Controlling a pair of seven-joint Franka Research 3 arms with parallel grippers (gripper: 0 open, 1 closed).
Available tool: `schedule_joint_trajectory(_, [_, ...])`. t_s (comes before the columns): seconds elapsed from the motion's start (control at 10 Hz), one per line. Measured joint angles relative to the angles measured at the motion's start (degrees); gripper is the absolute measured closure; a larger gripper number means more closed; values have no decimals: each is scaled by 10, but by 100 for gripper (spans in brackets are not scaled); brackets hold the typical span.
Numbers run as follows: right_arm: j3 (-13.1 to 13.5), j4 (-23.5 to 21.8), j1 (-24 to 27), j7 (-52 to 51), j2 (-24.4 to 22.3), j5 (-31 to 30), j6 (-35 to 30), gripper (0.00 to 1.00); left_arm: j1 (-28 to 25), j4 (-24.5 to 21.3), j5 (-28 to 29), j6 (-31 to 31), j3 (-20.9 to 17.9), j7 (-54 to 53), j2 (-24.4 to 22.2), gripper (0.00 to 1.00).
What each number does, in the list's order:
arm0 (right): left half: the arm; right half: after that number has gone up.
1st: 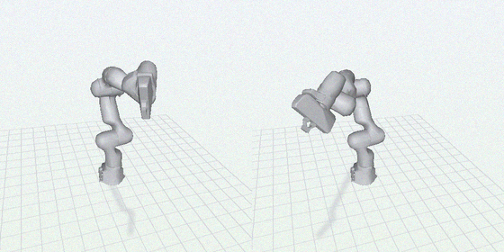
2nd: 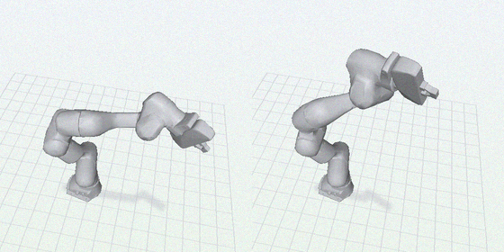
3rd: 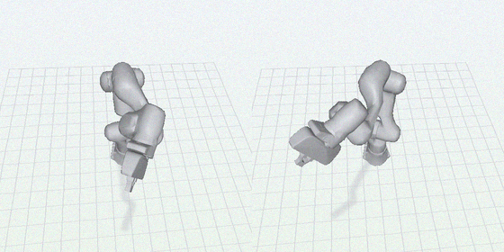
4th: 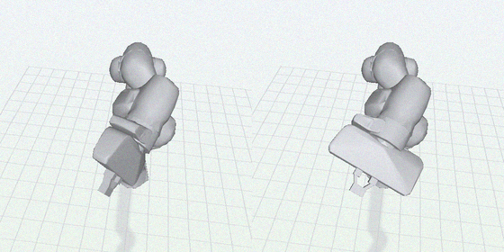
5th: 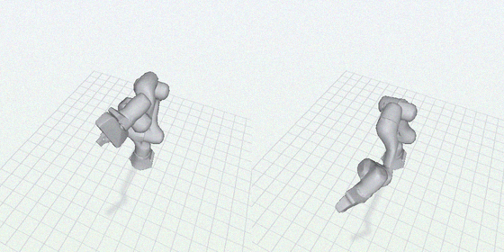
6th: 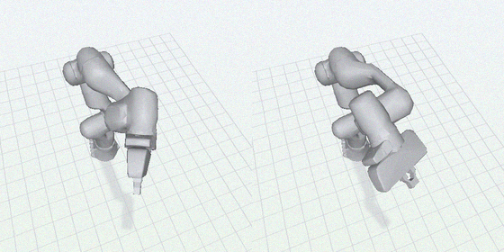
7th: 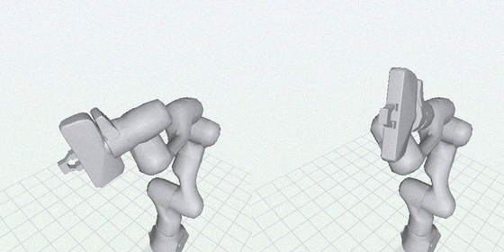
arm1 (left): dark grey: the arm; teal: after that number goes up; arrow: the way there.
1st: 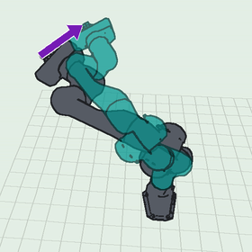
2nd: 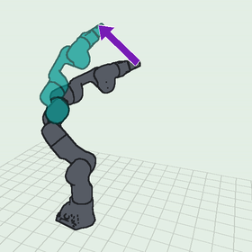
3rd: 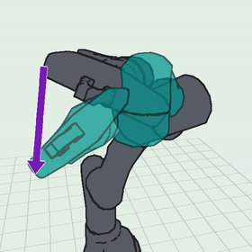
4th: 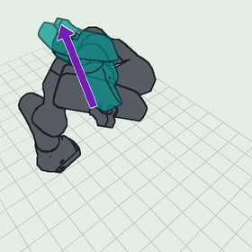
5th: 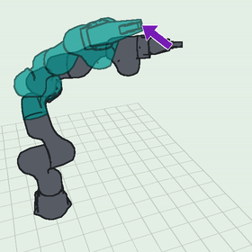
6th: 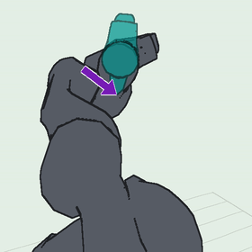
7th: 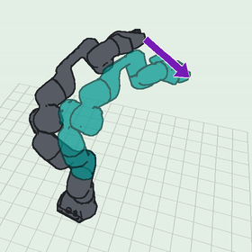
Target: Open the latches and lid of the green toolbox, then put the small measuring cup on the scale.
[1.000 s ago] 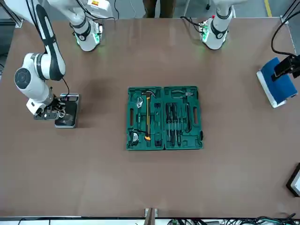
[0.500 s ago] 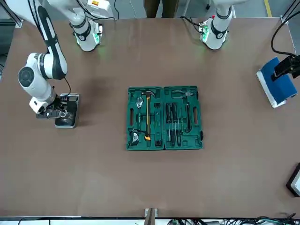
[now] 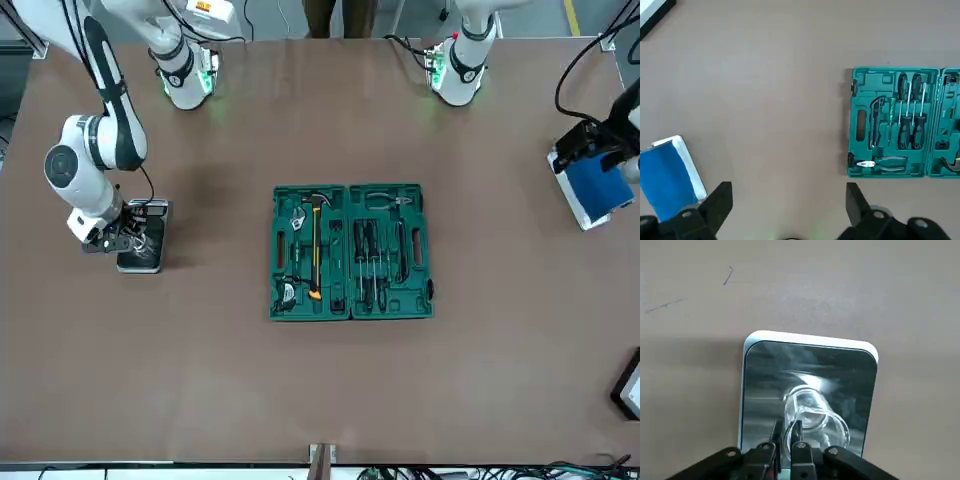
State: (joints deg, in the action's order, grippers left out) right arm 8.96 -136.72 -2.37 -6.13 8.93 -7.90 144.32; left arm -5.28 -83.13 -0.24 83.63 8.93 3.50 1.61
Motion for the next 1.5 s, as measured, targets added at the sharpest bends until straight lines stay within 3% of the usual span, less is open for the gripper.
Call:
schedule_joint_trajectory(0.3, [0,0,-1,0,0,0,0,81,8,0,-8,0,5,1,8,0])
schedule_joint_trajectory(0.4, [0,0,-1,0,0,0,-2,71,7,0,-8,0,5,1,11,0])
schedule_joint_trajectory(0.6, [0,6,-2,0,0,0,-22,63,4,0,-8,0,3,1,14,0])
schedule_joint_trajectory(0.8, [-1,26,-5,0,0,0,-56,61,-1,0,-8,0,3,0,15,0])
schedule_joint_trajectory(1.3, [-2,121,-9,0,-2,0,-165,56,0,0,3,1,3,0,18,0])
schedule_joint_trajectory(1.5, [-3,181,-9,0,-5,0,-224,46,-3,0,4,1,2,0,19,0])
